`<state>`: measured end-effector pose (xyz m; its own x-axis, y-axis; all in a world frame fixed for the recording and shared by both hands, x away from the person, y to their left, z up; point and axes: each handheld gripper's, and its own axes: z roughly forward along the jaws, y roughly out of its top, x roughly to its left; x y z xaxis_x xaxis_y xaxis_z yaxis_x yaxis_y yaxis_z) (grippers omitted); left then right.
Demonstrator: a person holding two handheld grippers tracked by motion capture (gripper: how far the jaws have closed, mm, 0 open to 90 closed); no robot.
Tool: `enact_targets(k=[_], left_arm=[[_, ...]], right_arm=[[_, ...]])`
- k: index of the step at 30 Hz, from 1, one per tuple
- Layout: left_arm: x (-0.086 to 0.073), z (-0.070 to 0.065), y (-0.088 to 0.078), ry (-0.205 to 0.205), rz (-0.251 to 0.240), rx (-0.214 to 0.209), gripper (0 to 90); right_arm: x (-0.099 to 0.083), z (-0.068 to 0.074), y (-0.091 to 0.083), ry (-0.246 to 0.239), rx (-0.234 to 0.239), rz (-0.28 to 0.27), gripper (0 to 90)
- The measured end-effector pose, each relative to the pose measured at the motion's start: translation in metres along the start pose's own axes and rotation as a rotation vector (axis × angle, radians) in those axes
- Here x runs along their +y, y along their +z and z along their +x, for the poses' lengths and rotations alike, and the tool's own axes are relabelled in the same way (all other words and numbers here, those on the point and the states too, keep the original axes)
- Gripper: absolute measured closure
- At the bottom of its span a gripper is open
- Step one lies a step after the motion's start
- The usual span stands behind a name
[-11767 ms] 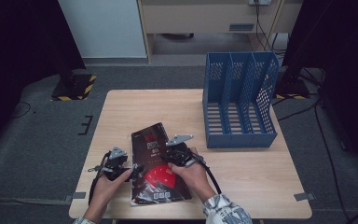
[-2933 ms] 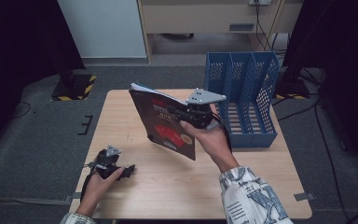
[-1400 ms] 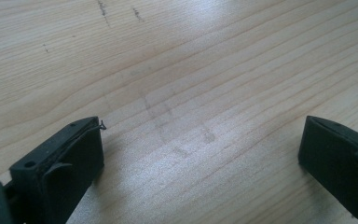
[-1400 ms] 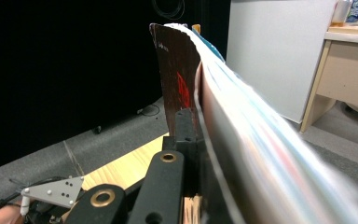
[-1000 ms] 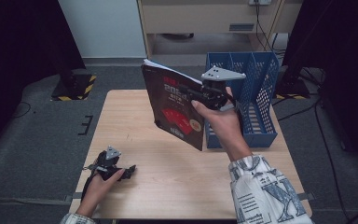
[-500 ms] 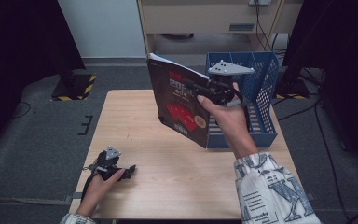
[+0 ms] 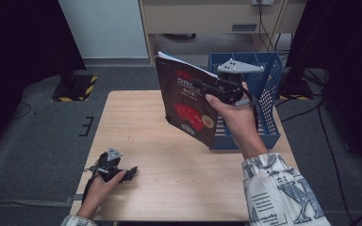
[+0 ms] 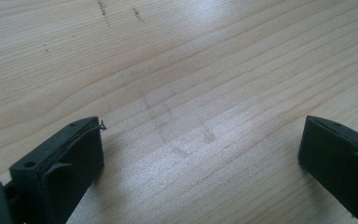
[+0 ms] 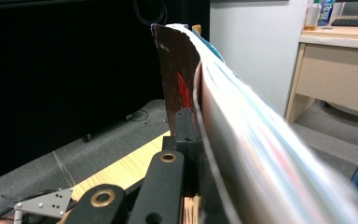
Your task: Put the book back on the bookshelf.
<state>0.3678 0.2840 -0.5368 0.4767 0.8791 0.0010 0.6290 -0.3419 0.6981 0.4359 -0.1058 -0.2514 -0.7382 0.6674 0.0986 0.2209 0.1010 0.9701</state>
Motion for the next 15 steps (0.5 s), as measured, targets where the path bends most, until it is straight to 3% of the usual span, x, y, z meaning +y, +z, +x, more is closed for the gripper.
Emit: enact_targets(k=[15], left_arm=[[0.0, 0.0, 0.0, 0.0, 0.001, 0.0, 0.0]], right_arm=[[0.005, -0.01, -0.015, 0.008, -0.009, -0.009, 87.1]])
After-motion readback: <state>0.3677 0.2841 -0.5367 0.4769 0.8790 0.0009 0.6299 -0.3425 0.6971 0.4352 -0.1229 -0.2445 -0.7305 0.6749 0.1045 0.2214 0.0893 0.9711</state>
